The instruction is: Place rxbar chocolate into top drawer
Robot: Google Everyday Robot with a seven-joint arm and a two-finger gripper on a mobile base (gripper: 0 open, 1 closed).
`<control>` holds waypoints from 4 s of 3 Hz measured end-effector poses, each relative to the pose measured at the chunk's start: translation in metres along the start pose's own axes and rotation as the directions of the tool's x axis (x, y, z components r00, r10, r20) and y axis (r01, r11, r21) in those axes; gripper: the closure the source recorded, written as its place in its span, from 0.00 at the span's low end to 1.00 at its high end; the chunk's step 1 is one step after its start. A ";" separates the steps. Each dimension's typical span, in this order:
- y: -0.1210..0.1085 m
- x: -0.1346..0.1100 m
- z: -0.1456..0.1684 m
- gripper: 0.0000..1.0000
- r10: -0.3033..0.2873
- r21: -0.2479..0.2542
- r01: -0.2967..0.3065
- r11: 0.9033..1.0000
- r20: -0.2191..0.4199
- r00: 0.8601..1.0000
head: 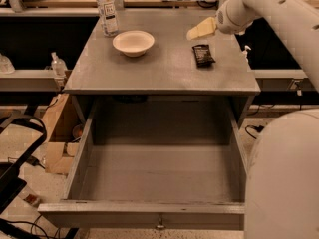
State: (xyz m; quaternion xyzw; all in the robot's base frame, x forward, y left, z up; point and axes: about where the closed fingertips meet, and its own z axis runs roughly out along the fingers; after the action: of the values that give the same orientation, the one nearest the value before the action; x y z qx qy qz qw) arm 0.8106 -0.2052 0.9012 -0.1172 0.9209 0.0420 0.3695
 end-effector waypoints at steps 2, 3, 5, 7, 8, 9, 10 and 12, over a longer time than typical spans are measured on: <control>0.017 0.017 0.064 0.00 -0.065 0.010 0.066 0.998 -0.093 0.994; 0.020 0.029 0.087 0.00 -0.095 0.030 0.100 0.995 -0.149 0.984; 0.023 0.034 0.092 0.50 -0.106 0.037 0.115 0.993 -0.193 0.976; 0.022 0.019 0.077 1.00 -0.106 0.037 0.115 0.993 -0.193 0.976; 0.022 0.018 0.075 1.00 -0.106 0.037 0.115 0.993 -0.193 0.976; 0.023 0.011 0.070 1.00 -0.109 0.022 0.114 0.993 -0.174 0.979; 0.018 -0.010 0.041 1.00 -0.123 0.023 0.126 0.992 -0.109 0.986; 0.024 -0.039 -0.049 1.00 -0.170 0.009 0.170 0.985 0.025 0.985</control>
Offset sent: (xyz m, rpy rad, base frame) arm 0.0393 0.0292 -0.0675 -0.0876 0.0839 0.0497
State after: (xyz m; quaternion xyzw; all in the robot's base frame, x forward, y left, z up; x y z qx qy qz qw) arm 0.7990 -0.1826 0.9637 -0.1934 0.9029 0.0085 0.3838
